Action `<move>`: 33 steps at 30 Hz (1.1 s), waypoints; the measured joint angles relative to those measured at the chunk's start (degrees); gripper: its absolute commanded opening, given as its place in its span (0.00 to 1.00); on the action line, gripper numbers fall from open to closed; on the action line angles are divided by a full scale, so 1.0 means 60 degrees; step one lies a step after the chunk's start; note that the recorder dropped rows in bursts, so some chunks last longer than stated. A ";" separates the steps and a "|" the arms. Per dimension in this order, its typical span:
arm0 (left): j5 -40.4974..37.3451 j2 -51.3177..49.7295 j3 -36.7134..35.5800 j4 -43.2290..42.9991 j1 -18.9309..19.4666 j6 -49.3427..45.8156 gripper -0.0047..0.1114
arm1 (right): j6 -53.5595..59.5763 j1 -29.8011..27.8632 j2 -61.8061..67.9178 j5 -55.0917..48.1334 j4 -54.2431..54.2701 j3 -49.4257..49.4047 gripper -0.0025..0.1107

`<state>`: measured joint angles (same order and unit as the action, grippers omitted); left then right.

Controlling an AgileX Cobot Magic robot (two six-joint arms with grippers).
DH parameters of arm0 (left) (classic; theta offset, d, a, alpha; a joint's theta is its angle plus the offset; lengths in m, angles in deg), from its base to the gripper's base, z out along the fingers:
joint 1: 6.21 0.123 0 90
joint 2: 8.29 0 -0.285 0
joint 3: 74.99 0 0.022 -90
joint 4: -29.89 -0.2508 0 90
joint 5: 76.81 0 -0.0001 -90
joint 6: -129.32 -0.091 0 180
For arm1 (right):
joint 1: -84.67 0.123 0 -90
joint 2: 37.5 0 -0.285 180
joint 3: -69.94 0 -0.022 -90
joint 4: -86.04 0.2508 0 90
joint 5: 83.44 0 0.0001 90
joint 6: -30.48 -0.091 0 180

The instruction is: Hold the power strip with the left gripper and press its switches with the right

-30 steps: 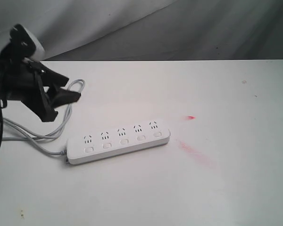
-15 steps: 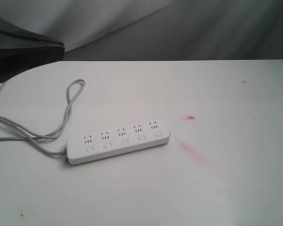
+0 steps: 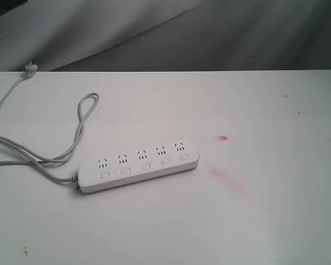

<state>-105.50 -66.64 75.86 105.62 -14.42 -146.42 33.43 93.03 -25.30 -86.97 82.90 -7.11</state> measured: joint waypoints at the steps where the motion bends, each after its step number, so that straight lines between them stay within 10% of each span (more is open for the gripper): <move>1: 0.0635 0.0237 -0.0157 0.0014 -0.0275 0.0097 0.04 | 0.0000 0.0000 0.0000 0.0000 0.0000 0.0000 0.02; 7: 0.3260 0.2952 -0.2324 0.0115 -0.0876 0.0373 0.04 | 0.0000 0.0000 0.0000 -0.0023 0.0000 0.0000 0.02; 17: 0.4104 0.5374 -0.4542 0.0039 -0.0876 0.1772 0.04 | 0.0000 0.0000 0.0000 -0.0029 0.0000 0.0000 0.02; 26: 0.3322 0.5374 -0.6422 -0.9668 -0.0876 1.3235 0.04 | 0.0000 0.0000 0.0000 -0.0029 0.0000 0.0000 0.02; 33: 0.3226 0.6270 -0.7611 -1.0607 -0.0876 1.4071 0.04 | 0.0000 0.0000 0.0000 -0.0045 0.0000 0.0000 0.02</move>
<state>-86.15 -29.02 30.20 41.98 -19.68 -61.99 33.43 93.03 -25.30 -87.24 82.90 -7.11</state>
